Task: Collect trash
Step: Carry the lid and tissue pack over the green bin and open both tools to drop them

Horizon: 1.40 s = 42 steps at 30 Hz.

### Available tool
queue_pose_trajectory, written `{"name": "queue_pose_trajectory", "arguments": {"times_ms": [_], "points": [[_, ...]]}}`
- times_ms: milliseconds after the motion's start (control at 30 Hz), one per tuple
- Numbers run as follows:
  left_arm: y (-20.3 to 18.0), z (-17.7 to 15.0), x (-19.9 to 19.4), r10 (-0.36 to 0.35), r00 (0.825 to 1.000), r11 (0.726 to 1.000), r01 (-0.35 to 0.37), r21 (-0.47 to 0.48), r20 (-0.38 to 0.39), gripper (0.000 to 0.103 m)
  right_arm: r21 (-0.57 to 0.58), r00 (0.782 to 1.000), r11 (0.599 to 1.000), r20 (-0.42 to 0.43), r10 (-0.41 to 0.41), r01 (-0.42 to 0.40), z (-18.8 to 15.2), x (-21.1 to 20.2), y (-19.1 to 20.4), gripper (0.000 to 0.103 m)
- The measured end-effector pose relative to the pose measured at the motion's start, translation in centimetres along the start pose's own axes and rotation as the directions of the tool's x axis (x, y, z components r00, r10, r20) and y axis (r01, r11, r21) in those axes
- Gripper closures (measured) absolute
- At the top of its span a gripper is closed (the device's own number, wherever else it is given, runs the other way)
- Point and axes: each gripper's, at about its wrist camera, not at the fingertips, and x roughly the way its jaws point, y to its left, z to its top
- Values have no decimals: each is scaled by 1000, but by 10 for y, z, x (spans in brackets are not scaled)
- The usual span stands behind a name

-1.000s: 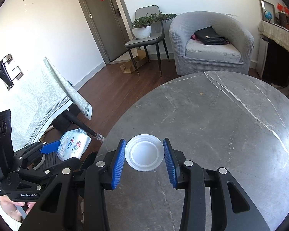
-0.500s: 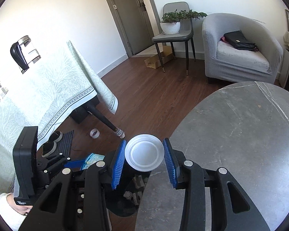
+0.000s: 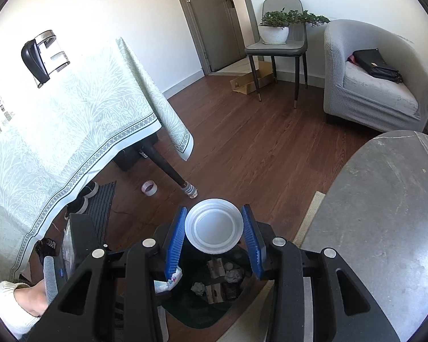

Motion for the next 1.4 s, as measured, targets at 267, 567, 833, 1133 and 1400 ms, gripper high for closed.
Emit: {"name": "queue_pose_trajectory", "arguments": {"times_ms": [267,567,833,1133,1400], "points": [[24,-18,31,15,994,1000,-16,-15,-107,23,-24,998,999,-64,28,-30,0,38,28,63],[45,-23,31,-4,995,999,0,-44,-102,14,-22,981,999,-191,39,-44,-12,93,44,63],[58,-19,8,-19,1000,996,17,-84,-25,26,-14,961,1000,-276,14,-19,-27,133,46,63],[75,-9,-39,-12,992,990,30,-140,127,48,-19,918,1000,-397,-15,8,-55,180,49,63],[77,6,-79,-43,965,980,91,-177,259,69,-55,855,998,-517,-46,21,-91,218,51,63]]}}
